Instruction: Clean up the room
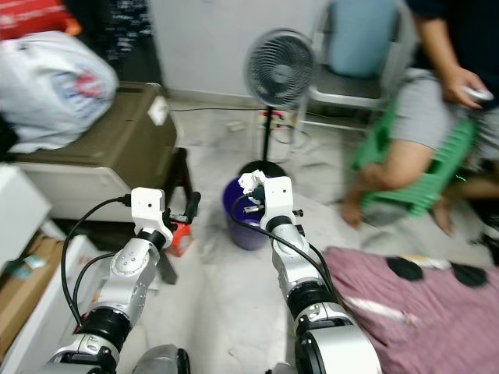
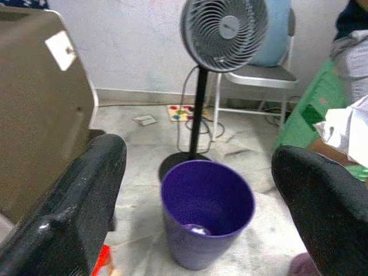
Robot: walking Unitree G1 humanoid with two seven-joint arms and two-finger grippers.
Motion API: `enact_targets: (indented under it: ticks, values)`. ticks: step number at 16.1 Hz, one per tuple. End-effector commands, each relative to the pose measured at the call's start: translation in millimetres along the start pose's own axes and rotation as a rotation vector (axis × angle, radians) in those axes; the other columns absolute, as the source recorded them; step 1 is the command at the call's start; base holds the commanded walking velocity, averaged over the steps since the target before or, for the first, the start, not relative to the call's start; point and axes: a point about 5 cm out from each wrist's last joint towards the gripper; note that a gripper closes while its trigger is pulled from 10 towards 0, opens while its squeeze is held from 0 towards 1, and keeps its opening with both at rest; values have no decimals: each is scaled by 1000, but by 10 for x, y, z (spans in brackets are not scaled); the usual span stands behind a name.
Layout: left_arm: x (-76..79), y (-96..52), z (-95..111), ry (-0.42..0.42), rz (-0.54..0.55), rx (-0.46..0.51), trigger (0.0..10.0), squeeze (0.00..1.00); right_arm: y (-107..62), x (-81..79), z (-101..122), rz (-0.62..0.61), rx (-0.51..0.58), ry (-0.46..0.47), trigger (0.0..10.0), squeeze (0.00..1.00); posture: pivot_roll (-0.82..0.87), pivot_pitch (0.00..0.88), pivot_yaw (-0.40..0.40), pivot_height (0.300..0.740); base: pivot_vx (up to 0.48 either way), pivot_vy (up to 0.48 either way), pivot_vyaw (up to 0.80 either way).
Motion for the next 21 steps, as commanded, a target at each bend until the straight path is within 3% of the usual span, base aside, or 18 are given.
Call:
enact_targets:
  ticks: [1,21]
  values:
    - [-16,18,15,-10,6,-1,10000,0,30,11,46,-6,8,9,10000,0,79,0,-27,740,0,0,0]
    - [22,52,33,-15,-29,5,10000,0,47,16,74,4,23,-15,10000,0,79,0,-30,740,0,0,80]
Point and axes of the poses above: a point about 5 cm out from each wrist's last joint towards the gripper, its own y axis pointing out of the wrist towards the gripper, its own z axis along the axis of the wrist's last joint, x = y × z, and after that the axes turned 9 degrees about -y, right-handed
